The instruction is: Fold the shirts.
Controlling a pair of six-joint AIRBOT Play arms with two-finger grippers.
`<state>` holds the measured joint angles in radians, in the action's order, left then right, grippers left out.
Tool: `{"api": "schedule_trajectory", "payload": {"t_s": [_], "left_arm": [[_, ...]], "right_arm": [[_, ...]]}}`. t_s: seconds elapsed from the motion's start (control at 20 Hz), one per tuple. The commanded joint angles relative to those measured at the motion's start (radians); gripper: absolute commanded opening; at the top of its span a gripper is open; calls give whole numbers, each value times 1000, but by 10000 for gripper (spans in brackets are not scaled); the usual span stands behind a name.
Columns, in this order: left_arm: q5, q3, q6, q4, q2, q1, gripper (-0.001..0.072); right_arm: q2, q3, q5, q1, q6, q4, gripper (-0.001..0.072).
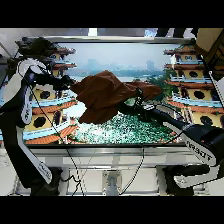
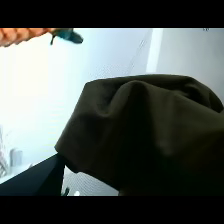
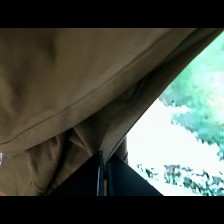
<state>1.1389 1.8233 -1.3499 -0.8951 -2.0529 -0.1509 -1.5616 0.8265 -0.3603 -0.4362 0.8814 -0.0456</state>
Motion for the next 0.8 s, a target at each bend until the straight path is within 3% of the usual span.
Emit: {"api": "schedule_trajectory", "payload": {"t_s": [0.0, 0.05, 0.15, 0.25, 0.3, 0.45, 0.55, 0.75], "left_arm": [[-89, 0, 16, 0, -8, 27, 525], [-97, 0, 16, -3, -13, 29, 524], [-96, 0, 16, -2, -26, 32, 382], [-94, 0, 18, 4, -34, 36, 93], [-94, 0, 25, 12, -34, 39, 17], [-63, 5, 81, 112, -28, 39, 14], [-28, 42, 116, 164, -16, 39, 13], [90, 285, 127, 198, 8, 39, 13]], "right_arm": [[-1, 0, 0, -1, 0, 0, 29], [-1, 0, 0, -1, 0, 0, 29], [-1, 0, 0, 0, 0, -7, 29], [-1, 0, 2, 0, 0, -7, 29], [-1, 0, 7, 0, 0, -7, 29], [2, 11, 9, 1, -14, -10, 28], [23, 57, 9, 1, -102, -21, 28], [110, 157, 73, 47, -125, -87, 27]]}}
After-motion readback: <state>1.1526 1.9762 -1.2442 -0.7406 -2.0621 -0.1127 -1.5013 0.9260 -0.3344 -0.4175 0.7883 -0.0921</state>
